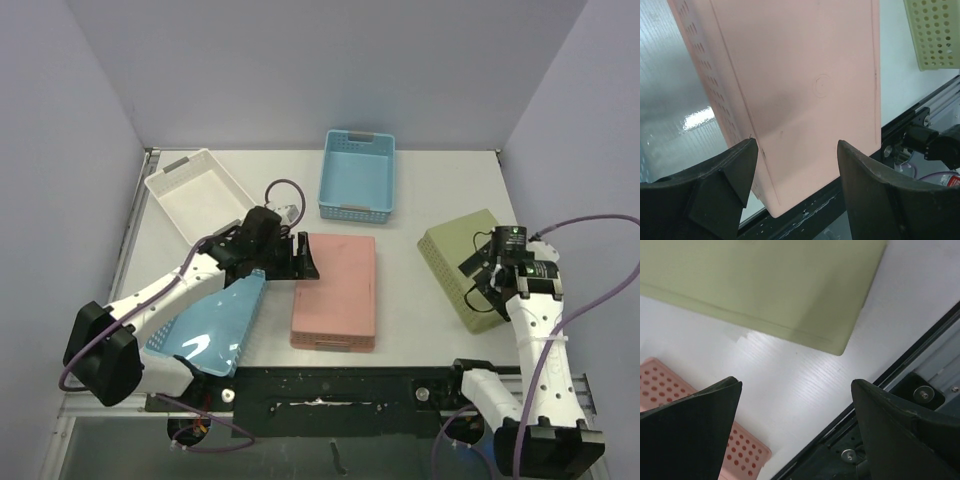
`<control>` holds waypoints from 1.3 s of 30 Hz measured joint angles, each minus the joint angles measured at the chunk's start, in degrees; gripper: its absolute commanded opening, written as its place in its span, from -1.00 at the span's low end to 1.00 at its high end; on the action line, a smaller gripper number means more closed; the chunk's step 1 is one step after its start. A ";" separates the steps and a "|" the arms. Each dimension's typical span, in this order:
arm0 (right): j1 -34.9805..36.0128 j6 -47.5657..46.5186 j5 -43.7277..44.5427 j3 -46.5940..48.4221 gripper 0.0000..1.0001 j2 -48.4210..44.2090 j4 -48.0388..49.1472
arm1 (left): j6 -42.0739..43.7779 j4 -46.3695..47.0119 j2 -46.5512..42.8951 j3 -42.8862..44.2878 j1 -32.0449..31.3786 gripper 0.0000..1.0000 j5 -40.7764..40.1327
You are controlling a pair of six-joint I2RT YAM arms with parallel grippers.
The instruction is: Turn the large container upside down
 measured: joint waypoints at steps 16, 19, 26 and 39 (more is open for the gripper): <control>-33.64 -14.21 -35.26 -16.46 0.95 4.26 24.57 | -0.72 4.07 4.59 -0.61 -2.60 0.28 1.57; -32.24 -12.20 -39.74 -16.92 0.95 4.94 33.35 | -0.81 4.07 4.63 -0.61 -2.64 0.28 1.53; -22.36 -5.73 -42.64 -11.26 0.95 19.78 50.66 | -0.92 4.00 4.68 -0.61 -2.64 0.28 1.46; -18.53 -10.95 -41.05 -0.94 0.95 25.18 46.49 | -1.44 3.21 4.68 -0.37 -2.64 0.28 -0.90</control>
